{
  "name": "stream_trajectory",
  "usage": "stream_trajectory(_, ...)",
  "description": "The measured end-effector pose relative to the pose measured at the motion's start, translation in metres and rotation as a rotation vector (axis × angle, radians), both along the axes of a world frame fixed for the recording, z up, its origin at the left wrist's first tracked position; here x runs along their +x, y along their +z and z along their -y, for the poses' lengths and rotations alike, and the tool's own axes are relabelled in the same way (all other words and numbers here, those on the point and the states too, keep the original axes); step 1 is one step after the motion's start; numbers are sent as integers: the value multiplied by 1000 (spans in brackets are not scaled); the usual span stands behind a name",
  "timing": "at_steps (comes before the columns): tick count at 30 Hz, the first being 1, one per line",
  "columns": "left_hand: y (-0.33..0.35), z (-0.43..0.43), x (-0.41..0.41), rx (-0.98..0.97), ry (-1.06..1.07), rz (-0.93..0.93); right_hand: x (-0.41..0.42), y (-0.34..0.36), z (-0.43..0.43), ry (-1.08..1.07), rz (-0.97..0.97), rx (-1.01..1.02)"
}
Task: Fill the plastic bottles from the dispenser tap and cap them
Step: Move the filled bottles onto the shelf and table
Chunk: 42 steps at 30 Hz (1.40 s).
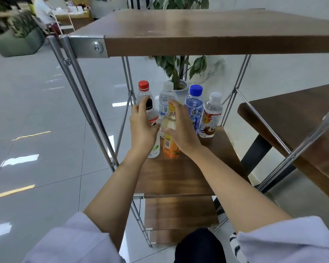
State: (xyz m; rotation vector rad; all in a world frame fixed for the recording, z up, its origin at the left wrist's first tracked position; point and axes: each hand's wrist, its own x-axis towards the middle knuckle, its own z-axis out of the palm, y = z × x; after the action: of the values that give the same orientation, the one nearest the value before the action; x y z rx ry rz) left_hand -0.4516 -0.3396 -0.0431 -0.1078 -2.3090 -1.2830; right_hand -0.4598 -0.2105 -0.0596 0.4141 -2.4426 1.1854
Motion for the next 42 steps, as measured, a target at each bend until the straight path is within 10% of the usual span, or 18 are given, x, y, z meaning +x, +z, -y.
stream_trajectory(20, -7, 0, -22, 23, 65, -4, -19, 0, 12, 21, 1, -76)
stream_trajectory(42, 14, -24, 46, -287, -31, 76, 63, 38, -38, -23, 41, 350)
